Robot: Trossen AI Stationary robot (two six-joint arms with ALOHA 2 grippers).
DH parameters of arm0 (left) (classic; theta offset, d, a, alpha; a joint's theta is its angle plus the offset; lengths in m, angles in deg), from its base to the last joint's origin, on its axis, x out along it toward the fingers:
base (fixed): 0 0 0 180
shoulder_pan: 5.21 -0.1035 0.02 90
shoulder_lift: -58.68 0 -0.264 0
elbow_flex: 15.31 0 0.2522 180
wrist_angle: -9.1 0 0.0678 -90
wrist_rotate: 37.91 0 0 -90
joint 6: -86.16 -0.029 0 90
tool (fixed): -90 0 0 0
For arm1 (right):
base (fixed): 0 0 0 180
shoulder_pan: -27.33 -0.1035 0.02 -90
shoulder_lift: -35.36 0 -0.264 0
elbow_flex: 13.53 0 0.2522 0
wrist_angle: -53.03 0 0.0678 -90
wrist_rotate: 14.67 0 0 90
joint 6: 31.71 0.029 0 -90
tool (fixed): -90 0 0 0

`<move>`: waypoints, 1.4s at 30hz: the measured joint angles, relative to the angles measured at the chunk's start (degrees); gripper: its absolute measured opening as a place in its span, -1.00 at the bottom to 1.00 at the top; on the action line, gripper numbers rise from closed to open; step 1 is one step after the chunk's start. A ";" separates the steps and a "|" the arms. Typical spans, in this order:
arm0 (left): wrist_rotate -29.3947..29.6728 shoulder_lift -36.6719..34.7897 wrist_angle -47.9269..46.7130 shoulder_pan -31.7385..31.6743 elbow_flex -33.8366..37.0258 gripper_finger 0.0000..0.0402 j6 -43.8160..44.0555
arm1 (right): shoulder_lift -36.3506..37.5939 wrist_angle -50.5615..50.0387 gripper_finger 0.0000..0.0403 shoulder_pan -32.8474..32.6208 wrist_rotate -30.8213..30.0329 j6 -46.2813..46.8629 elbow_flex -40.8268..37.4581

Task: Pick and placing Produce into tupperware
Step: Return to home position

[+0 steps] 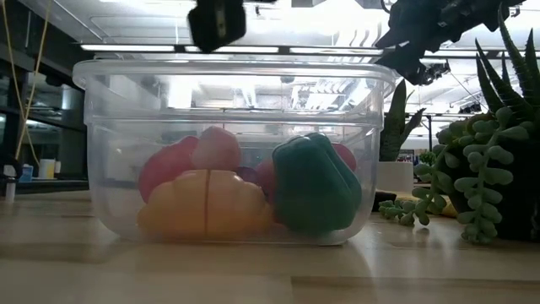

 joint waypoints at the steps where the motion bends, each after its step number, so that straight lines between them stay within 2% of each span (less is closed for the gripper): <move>1: -0.11 0.00 -2.30 -0.53 -1.76 -0.91 -0.95 | 0.08 0.21 -0.15 0.00 0.63 0.12 0.00; 3: -0.08 0.00 -7.44 -1.48 -5.84 -0.97 -2.79 | 0.28 1.72 -0.15 -0.02 2.24 0.62 0.00; 8: 2.61 0.00 -20.97 -3.60 -17.64 -0.94 -10.15 | 2.08 4.06 -0.17 0.00 7.40 1.73 1.37; 11: 5.22 -1.12 -29.88 -5.20 -24.95 -0.99 -14.19 | 4.28 3.64 -0.31 0.21 9.77 1.48 4.27; 14: 8.46 -3.86 -38.26 -6.97 -30.26 -0.98 -16.65 | 7.12 2.21 -0.54 0.97 10.42 0.95 7.74; 18: 14.76 -10.69 -47.32 -8.67 -32.80 -0.99 -17.99 | 11.43 -2.17 -0.92 2.36 10.41 -0.48 12.20; 22: 21.42 -21.12 -50.23 -8.43 -30.90 -1.00 -15.47 | 16.91 -5.90 -0.92 3.11 10.35 0.73 13.94; 26: 28.03 -32.07 -46.25 -4.21 -24.47 -1.00 -13.01 | 22.89 -6.97 -0.99 3.17 8.67 3.31 12.21; 30: 33.55 -42.91 -40.44 1.15 -12.26 -1.00 -9.11 | 28.43 -1.78 -0.99 3.19 4.19 9.55 6.13; 34: 37.51 -52.97 -27.18 5.28 4.94 -1.00 -7.94 | 31.12 19.38 -1.00 3.06 3.45 19.76 -4.77; 38: 38.66 -62.50 -11.21 7.53 21.26 -1.00 -8.60 | 30.85 41.34 -1.00 1.83 3.05 30.74 -15.90; 40: 38.88 -67.24 -2.99 8.05 27.69 -1.00 -10.72 | 30.35 48.37 -1.00 0.74 1.71 34.69 -20.12; 42: 38.41 -71.26 4.27 7.95 33.23 -1.00 -13.88 | 30.24 50.64 -1.00 -0.66 -0.21 36.00 -22.66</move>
